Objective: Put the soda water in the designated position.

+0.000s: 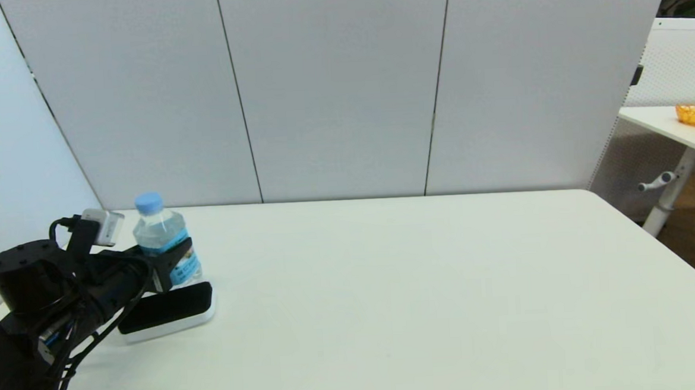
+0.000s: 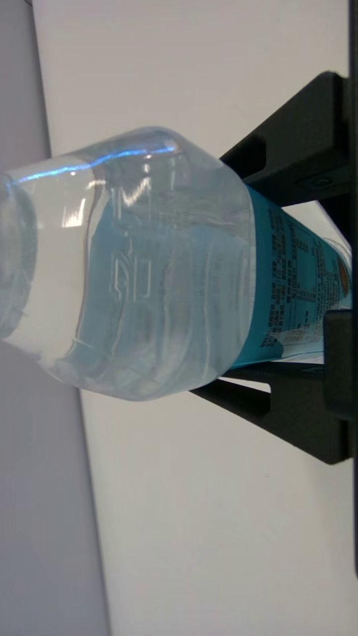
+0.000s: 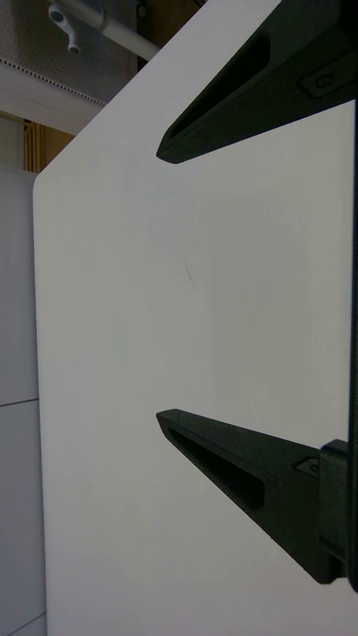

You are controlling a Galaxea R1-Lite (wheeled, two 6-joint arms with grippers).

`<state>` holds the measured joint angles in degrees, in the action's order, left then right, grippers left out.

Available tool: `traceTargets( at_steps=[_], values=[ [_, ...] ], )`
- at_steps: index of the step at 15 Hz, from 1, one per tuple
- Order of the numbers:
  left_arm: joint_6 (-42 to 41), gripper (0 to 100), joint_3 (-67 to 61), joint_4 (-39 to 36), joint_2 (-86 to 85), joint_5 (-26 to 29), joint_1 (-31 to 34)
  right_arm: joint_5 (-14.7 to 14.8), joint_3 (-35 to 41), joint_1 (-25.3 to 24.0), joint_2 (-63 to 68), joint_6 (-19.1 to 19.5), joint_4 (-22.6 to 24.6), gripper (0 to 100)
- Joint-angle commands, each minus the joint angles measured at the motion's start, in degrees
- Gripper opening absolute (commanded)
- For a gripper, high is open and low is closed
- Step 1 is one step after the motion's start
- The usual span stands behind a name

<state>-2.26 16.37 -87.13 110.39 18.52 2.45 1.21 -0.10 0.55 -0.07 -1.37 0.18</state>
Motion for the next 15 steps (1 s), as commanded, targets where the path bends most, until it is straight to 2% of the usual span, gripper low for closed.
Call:
traceTargets(
  at_steps=[1,9,10,15],
  values=[
    [0.23,0,-1.52,-1.29,0.27,0.2,0.01,0.02,0.01,-0.02,-0.01,0.05,-0.01,100],
    [0.15,0,-1.52,-1.2,-0.96,0.2,0.01,0.02,0.01,-0.02,-0.01,0.05,-0.01,100],
    [0.23,100,-1.52,-1.2,-1.05,0.2,0.01,0.02,0.01,-0.02,-0.01,0.05,-0.01,100],
    [-0.12,100,-1.25,-1.12,-2.28,0.2,0.01,0.02,0.01,-0.02,-0.01,0.05,-0.01,100]
  ],
)
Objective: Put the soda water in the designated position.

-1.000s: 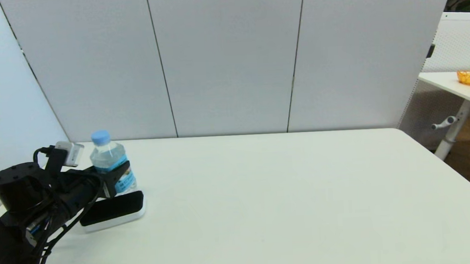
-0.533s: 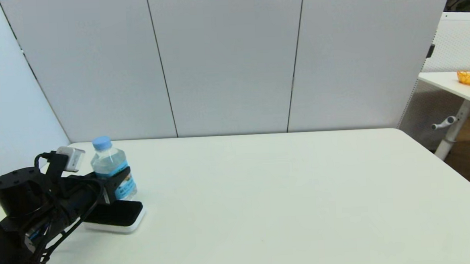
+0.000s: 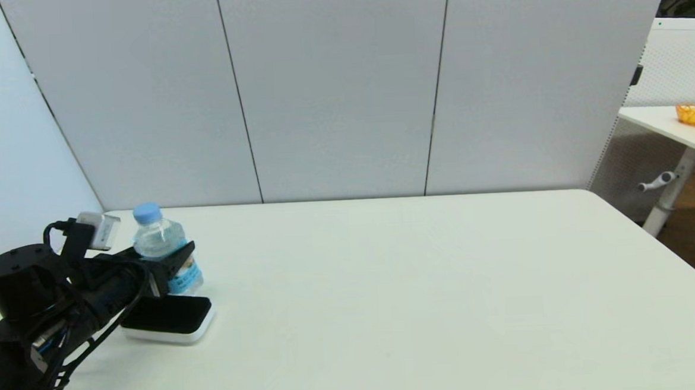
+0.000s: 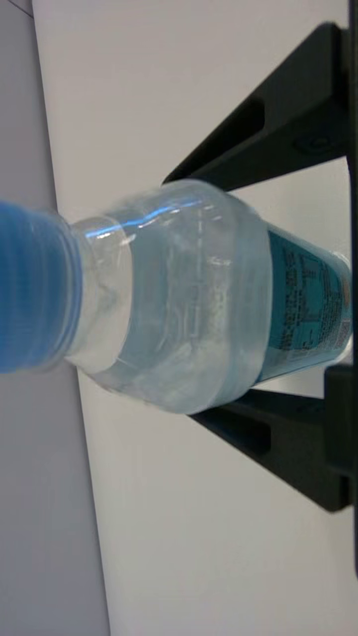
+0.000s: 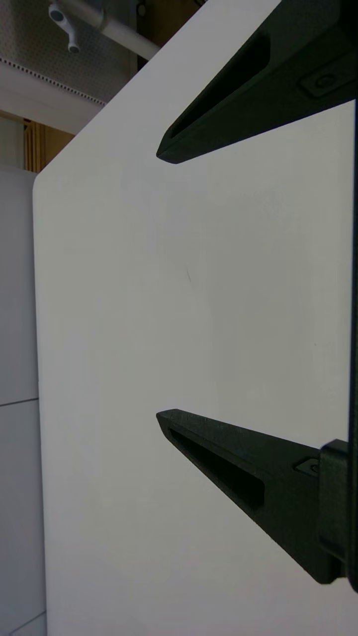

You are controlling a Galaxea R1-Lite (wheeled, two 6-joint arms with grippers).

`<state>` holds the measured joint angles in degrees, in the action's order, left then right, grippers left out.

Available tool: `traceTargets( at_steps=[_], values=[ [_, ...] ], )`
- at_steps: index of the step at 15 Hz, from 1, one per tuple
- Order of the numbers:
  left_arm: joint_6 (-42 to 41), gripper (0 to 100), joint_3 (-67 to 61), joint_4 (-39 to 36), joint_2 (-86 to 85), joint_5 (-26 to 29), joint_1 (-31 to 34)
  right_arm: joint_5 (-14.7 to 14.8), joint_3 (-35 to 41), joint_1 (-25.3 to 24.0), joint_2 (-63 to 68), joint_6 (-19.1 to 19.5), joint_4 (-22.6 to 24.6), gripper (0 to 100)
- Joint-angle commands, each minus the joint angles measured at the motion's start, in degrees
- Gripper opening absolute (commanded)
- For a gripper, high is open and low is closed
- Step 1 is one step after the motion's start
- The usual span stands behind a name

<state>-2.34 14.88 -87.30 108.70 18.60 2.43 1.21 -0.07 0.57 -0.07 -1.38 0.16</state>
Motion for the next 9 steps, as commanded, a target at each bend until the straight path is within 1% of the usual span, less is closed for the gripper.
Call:
traceTargets(
  at_steps=[1,4,5,7,9],
  values=[
    [0.14,100,0.67,-1.03,-1.12,0.12,0.04,0.02,-0.01,-0.05,-0.01,0.06,0.02,100],
    [1.46,100,3.4,-0.68,-5.87,-0.59,0.12,0.02,-0.01,-0.05,-0.01,-0.03,0.02,100],
    [1.99,100,4.54,0.64,-7.98,-1.38,0.12,0.02,-0.01,-0.05,-0.01,-0.03,0.02,100],
    [2.16,100,8.93,7.23,-14.05,-3.84,0.12,0.02,-0.01,-0.05,-0.01,0.06,0.02,100],
    [2.08,100,13.42,16.37,-20.11,-4.36,0.12,0.02,-0.01,-0.05,-0.01,-0.03,0.02,100]
  ],
)
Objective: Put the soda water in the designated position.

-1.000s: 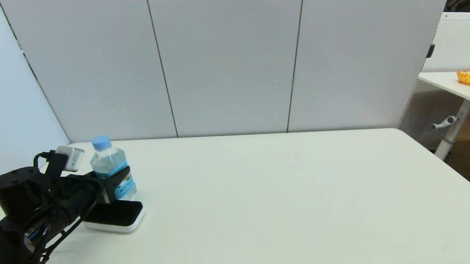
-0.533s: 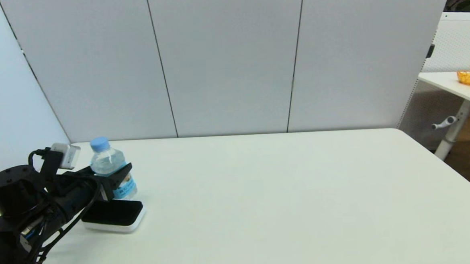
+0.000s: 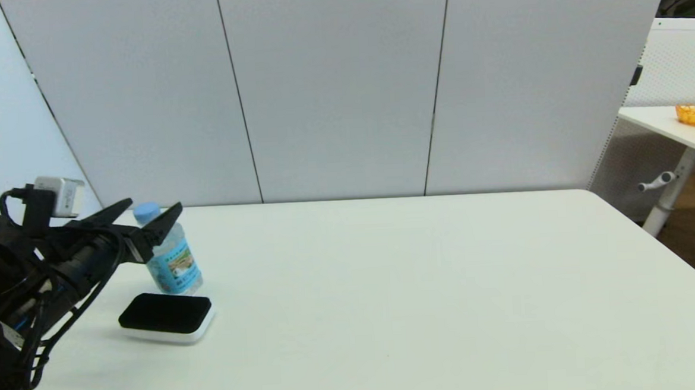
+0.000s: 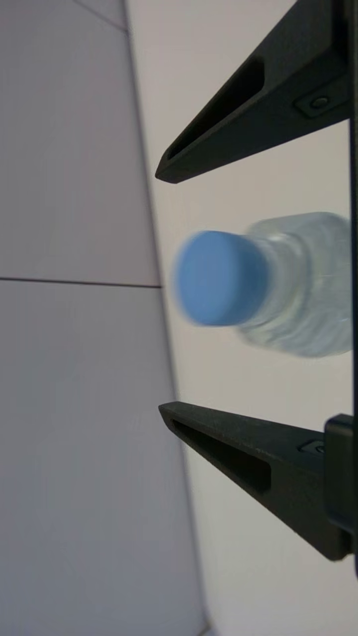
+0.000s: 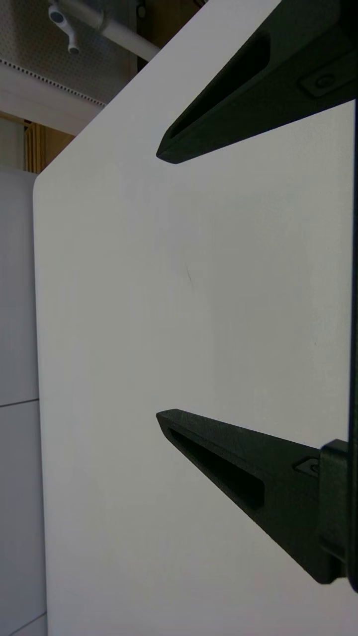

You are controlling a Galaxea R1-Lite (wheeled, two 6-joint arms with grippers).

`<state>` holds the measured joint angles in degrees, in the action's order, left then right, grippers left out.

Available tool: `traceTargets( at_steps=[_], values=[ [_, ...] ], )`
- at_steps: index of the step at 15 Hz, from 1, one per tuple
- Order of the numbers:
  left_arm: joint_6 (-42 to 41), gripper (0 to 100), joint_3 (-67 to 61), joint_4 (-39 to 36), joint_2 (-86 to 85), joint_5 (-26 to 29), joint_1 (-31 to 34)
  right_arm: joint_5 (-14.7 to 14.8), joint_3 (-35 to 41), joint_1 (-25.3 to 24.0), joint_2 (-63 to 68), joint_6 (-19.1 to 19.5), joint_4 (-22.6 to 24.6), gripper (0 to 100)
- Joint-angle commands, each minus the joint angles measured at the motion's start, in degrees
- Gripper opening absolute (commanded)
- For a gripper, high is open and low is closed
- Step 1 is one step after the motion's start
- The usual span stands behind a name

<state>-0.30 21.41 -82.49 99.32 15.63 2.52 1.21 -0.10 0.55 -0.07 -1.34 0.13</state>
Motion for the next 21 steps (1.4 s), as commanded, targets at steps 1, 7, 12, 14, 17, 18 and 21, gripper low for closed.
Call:
traceTargets(
  at_steps=[1,7,12,14,17,18,21],
  values=[
    [0.04,100,9.71,21.41,-16.52,-1.57,0.03,0.02,0.01,0.07,-0.01,0.02,0.04,100],
    [0.57,100,16.83,70.36,-46.58,-2.36,0.2,0.02,0.01,0.07,-0.01,-0.07,0.04,100],
    [1.18,100,2.32,74.67,-66.09,-6.31,0.2,0.02,0.01,0.07,-0.01,0.02,0.04,100],
    [1.36,100,-5.59,75.73,-76.11,-9.83,0.2,0.02,0.01,-0.02,-0.01,-0.07,0.04,100],
    [1.27,100,-13.41,79.86,-87.8,-10.62,-0.06,0.02,0.01,-0.02,-0.01,-0.07,0.04,100],
    [1.18,100,-14.11,80.56,-89.21,-10.62,-0.68,0.02,0.01,-0.02,-0.01,0.02,0.04,100],
    [1.45,100,-18.51,83.81,-99.49,-11.06,-1.73,0.02,0.01,-0.02,-0.01,-0.07,0.04,100]
  ],
)
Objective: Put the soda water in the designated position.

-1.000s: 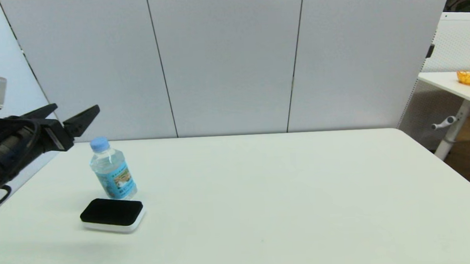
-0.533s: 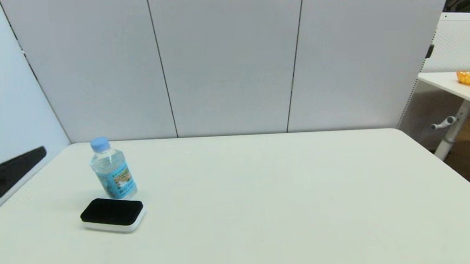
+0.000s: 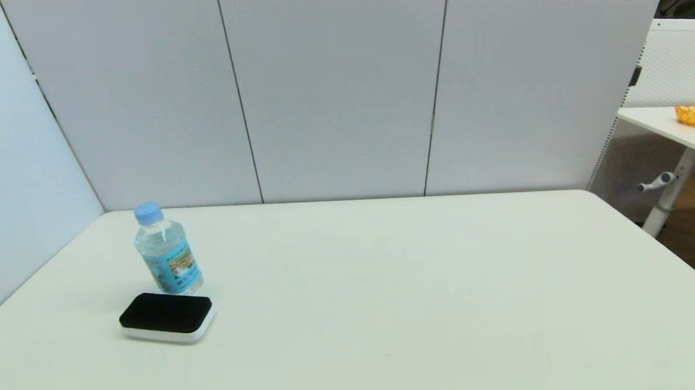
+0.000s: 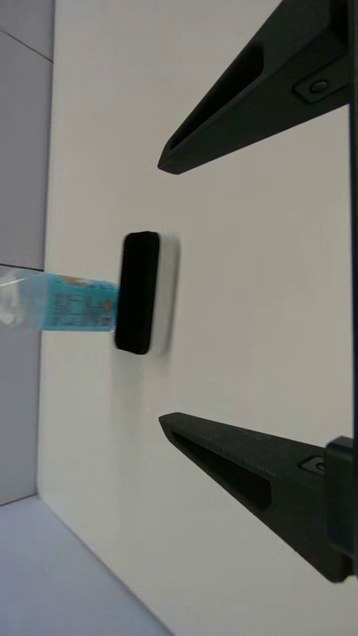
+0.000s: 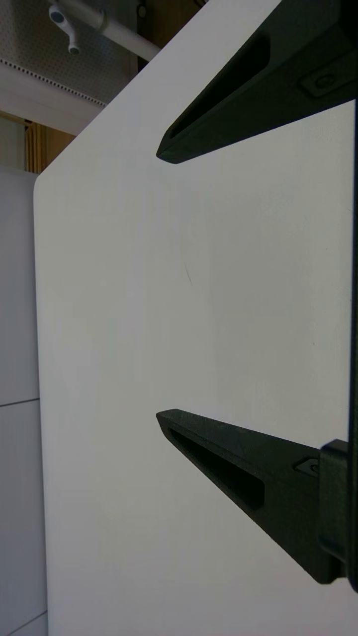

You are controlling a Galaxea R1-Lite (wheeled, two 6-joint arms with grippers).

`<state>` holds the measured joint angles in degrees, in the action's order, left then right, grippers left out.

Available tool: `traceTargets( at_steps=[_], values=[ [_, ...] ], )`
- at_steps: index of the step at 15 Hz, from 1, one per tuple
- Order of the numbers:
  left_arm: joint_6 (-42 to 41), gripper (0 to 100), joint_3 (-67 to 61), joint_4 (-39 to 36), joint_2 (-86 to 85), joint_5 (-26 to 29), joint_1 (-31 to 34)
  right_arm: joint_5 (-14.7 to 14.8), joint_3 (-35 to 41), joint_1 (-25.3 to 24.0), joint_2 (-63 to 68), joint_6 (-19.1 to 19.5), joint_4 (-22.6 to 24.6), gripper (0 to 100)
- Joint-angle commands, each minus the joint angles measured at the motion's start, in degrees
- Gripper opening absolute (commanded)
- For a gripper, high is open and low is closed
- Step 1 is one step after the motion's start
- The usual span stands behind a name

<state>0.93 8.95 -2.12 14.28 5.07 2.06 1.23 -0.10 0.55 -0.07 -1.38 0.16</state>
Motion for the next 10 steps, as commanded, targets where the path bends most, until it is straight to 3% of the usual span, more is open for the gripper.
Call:
traceTargets(
  at_steps=[1,10],
  values=[
    [0.13,100,-6.84,2.91,-14.19,-2.26,-1.36,0.0,0.01,0.07,-0.01,-0.03,0.02,100],
    [7.07,100,-8.95,-1.31,-14.28,-3.05,-1.36,0.0,0.01,-0.02,-0.01,-0.03,0.02,100]
  ],
)
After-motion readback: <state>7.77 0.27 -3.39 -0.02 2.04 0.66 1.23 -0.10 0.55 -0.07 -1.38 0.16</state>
